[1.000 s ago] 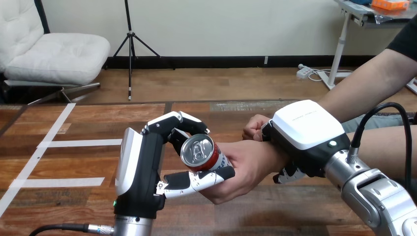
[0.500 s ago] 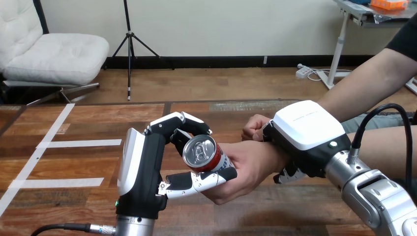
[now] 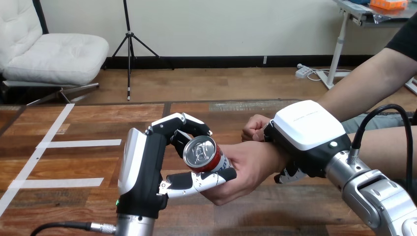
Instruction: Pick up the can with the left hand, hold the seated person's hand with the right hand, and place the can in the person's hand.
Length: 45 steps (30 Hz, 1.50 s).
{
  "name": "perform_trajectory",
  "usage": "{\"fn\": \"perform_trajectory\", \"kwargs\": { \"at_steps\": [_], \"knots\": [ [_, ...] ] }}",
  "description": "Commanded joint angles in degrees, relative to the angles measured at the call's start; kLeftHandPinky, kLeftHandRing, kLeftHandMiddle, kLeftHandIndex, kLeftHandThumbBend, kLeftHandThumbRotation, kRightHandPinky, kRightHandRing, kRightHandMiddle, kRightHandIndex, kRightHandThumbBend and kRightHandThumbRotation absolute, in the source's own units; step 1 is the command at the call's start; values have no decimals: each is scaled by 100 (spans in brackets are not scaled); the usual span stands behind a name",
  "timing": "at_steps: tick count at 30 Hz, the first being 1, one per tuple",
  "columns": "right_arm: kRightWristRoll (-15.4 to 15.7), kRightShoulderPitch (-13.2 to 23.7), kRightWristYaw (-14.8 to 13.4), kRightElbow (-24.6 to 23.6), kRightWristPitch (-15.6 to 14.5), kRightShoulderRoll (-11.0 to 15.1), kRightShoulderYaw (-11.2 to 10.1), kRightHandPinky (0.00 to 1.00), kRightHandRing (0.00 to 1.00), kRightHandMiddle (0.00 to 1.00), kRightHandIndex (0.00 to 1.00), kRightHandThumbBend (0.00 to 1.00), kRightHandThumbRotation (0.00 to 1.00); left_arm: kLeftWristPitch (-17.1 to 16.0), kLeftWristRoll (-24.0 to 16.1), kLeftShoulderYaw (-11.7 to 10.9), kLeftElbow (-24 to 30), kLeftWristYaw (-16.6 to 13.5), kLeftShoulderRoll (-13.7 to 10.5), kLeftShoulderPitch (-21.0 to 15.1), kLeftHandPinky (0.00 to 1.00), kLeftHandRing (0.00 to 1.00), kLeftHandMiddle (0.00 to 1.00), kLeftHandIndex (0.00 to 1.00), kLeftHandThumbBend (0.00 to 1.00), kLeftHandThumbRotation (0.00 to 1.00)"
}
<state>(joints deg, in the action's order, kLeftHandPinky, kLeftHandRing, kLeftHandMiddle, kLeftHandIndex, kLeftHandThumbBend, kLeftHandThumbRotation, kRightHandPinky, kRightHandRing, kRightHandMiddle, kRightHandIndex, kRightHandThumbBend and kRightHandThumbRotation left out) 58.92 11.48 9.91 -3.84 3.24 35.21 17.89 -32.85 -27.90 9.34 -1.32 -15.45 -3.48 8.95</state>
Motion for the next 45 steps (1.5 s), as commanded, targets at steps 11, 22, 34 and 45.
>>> {"fn": "perform_trajectory", "kwargs": {
  "at_steps": [11,22,34,45],
  "knots": [
    [71,428,392,-46,-262,29,-145,59,67,72,72,80,2,761,-624,176,846,621,-309,-116,64,78,86,86,90,30],
    [225,417,489,-69,-272,107,-121,74,81,84,82,81,6,710,-578,204,814,667,-448,-170,98,99,99,99,99,44],
    [404,429,613,-99,-310,110,-109,82,89,90,86,81,10,674,-638,221,783,571,-529,-194,100,100,100,100,100,53],
    [470,435,551,-63,-290,103,-109,86,92,92,88,83,11,715,-716,210,784,490,-547,-185,100,100,100,100,100,57]
  ]
}}
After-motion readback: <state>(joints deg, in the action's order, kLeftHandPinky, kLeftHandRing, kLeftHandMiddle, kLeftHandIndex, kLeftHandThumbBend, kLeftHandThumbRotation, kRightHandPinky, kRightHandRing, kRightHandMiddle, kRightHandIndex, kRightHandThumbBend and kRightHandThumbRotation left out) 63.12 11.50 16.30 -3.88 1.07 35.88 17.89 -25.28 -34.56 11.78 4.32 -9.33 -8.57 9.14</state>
